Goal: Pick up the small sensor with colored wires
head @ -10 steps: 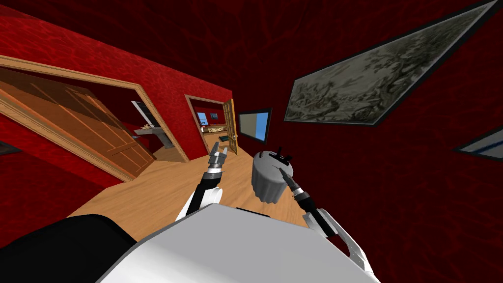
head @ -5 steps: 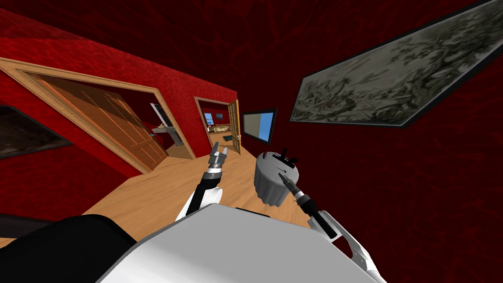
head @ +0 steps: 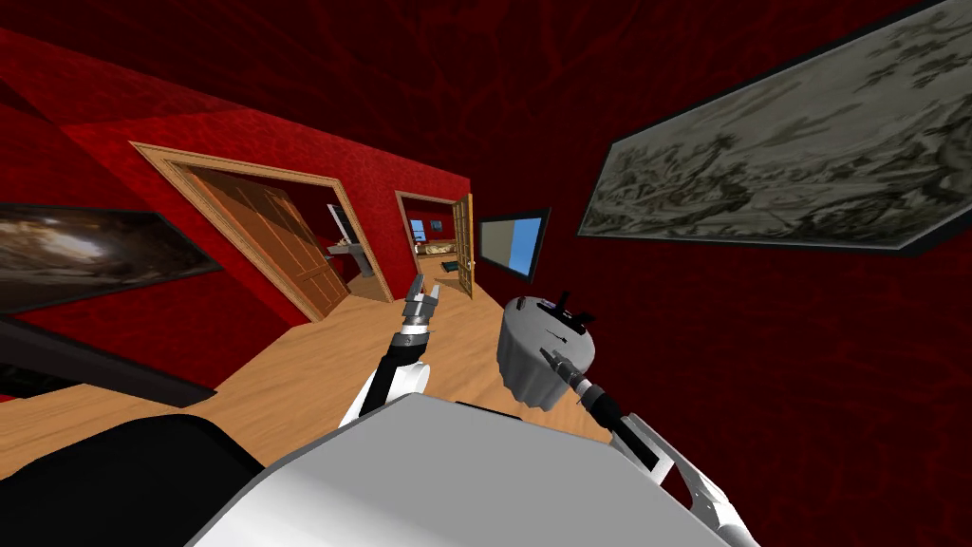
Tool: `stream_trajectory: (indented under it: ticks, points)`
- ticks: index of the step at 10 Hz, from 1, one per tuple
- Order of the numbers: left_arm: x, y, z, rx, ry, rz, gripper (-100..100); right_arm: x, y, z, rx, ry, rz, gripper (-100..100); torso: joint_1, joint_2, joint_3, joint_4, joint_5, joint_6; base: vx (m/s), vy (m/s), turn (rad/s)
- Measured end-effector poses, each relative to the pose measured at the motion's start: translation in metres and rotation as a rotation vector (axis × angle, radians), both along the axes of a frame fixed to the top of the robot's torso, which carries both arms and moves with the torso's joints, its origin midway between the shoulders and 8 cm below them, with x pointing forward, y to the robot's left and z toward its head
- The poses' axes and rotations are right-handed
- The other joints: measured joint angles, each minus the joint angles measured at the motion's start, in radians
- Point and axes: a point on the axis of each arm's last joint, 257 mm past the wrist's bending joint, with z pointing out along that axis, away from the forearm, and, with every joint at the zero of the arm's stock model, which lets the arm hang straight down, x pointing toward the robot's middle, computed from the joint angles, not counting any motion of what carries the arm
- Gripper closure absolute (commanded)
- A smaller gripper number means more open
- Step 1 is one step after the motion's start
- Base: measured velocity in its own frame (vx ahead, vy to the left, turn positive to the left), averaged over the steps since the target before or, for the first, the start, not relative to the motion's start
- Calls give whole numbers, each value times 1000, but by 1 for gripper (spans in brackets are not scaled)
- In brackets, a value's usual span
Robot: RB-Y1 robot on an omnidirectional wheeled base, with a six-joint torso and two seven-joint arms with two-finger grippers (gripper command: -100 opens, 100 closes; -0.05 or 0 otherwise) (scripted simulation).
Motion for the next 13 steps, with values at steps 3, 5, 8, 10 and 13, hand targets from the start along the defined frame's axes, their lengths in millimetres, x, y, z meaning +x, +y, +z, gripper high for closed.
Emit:
stream_trajectory:
  ticks: [3,5,8,10,13]
  points:
    - [0,0,0,0,0,0,0,-12,-17,-28,-102,57,25,-100,-1,1,1,0,0,0,22,18,106]
    - [0,0,0,0,0,0,0,-21,-32,-47,-180,94,53,-100,0,0,0,0,0,0,25,10,70]
    - [0,0,0,0,0,0,0,-39,-61,-73,-274,152,73,-100,0,0,0,0,0,0,45,22,189]
    - [0,0,0,0,0,0,0,-55,-79,-90,-360,197,101,-100,0,-1,-1,0,0,0,37,8,27]
    - [0,0,0,0,0,0,0,-66,-101,-105,-441,237,131,-100,0,-1,0,0,0,0,34,14,102]
